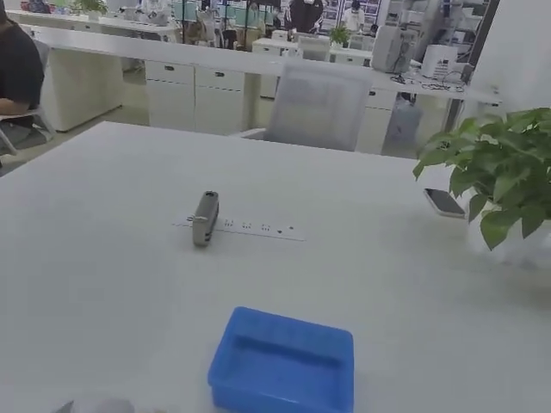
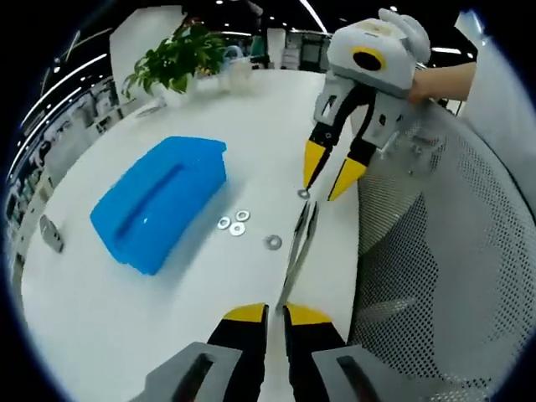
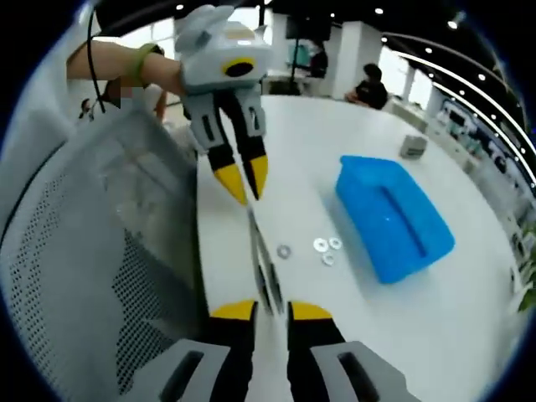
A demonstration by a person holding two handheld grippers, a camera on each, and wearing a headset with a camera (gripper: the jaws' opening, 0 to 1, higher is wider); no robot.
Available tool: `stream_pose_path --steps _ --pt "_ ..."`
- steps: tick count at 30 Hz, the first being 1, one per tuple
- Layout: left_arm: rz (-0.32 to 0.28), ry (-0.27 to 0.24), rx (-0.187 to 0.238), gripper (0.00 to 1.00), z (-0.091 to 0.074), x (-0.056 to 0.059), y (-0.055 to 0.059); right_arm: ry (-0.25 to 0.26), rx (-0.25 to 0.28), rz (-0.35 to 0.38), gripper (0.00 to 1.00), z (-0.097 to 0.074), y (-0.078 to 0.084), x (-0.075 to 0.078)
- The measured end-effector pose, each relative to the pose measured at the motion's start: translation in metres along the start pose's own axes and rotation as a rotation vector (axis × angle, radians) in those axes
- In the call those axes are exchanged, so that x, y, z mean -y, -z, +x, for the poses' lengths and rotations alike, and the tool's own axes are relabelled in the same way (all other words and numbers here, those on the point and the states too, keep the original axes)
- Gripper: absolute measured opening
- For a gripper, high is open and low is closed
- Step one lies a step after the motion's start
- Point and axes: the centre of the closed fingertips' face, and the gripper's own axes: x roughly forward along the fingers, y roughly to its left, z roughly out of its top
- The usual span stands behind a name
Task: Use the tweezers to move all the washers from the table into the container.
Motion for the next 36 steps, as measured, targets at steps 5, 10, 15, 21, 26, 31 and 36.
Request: stream_pose_path --steps 5,10,15,21,26,31,36 --pt "0.155 0.008 -0.052 0.00 0.010 0.003 0.001 -0.005 0.012 0.016 0.11 -0.001 0.001 0.000" --pt "0.205 0.052 -0.072 0.00 0.015 0.012 0.000 0.007 0.013 0.023 0.11 -0.003 0.003 0.004" --pt "0.267 0.077 -0.028 0.00 0.006 0.019 -0.012 -0.001 0.026 0.020 0.12 -0.001 0.003 0.004" --pt "0.225 0.041 0.079 0.00 -0.022 0.023 -0.044 -0.041 0.061 -0.018 0.14 0.000 -0.005 -0.006" --pt "0.278 0.043 0.126 0.00 -0.038 0.032 -0.069 -0.031 0.047 -0.037 0.19 0.004 -0.003 -0.004" --pt "0.340 0.062 0.146 0.00 -0.041 0.038 -0.094 -0.048 0.058 -0.050 0.18 0.012 -0.010 -0.003" --pt "0.374 0.090 0.147 0.00 -0.037 0.035 -0.113 -0.029 0.069 0.009 0.07 0.011 -0.009 0.004"
